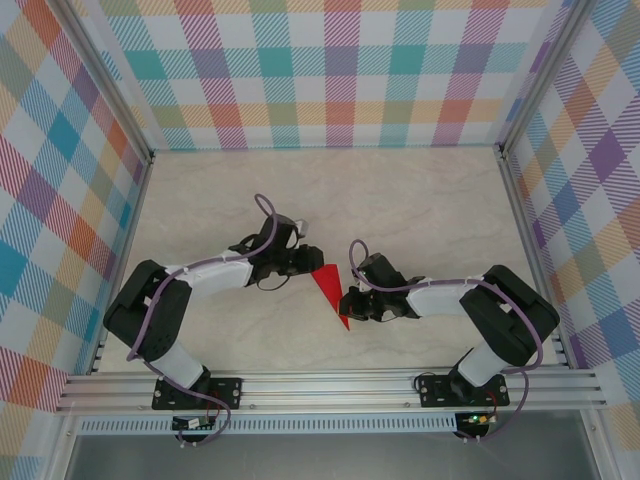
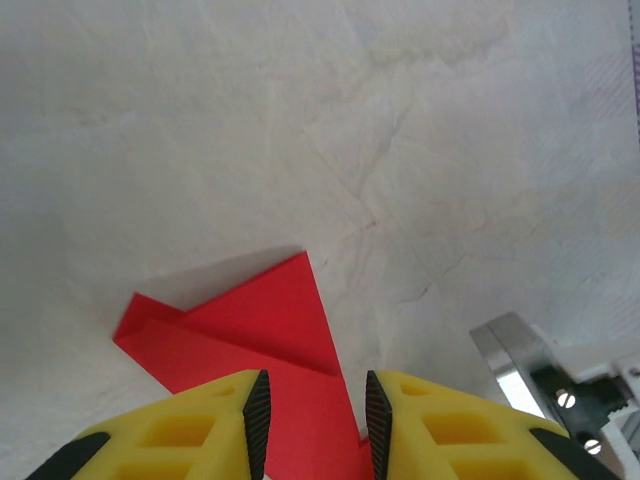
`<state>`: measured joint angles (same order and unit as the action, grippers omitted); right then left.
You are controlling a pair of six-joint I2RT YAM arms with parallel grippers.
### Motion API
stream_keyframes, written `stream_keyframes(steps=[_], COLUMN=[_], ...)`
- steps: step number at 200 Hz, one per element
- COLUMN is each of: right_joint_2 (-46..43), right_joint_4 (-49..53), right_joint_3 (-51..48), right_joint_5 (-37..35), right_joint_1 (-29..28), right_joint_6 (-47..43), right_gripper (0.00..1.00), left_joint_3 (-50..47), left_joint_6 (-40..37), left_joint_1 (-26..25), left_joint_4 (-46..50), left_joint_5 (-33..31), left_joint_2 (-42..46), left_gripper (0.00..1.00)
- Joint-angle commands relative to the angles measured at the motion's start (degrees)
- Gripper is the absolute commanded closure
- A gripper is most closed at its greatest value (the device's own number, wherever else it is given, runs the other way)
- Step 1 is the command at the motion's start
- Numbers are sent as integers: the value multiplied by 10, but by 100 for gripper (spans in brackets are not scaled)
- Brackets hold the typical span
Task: Fold a paper plane with a square sheet of paper (pick it up from the middle)
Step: Fold the wing for the fifth time at the center of the table.
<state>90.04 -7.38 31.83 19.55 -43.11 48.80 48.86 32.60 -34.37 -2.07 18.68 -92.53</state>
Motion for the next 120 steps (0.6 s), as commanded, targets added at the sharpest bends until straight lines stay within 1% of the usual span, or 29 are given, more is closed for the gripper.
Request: stream_keyframes(steps=[1,42,120], right_joint_2=[10,6,9], right_joint_4=[90,83,61], right_joint_3=[-23,-30,-38], right_joint_5=[-23,-25,-29], right_joint_1=[1,1,0], right_joint_6=[-9,-7,4], right_gripper=[94,93,92], left_joint_3=[-4,14,29], left_joint_6=[30,34,59], left_joint_1=[-16,-49,-61], left_joint_4=[-42,-41,-80], left_joint_5=[14,-6,3], left_joint_2=[-23,-56,-118], left_gripper=[67,67,69])
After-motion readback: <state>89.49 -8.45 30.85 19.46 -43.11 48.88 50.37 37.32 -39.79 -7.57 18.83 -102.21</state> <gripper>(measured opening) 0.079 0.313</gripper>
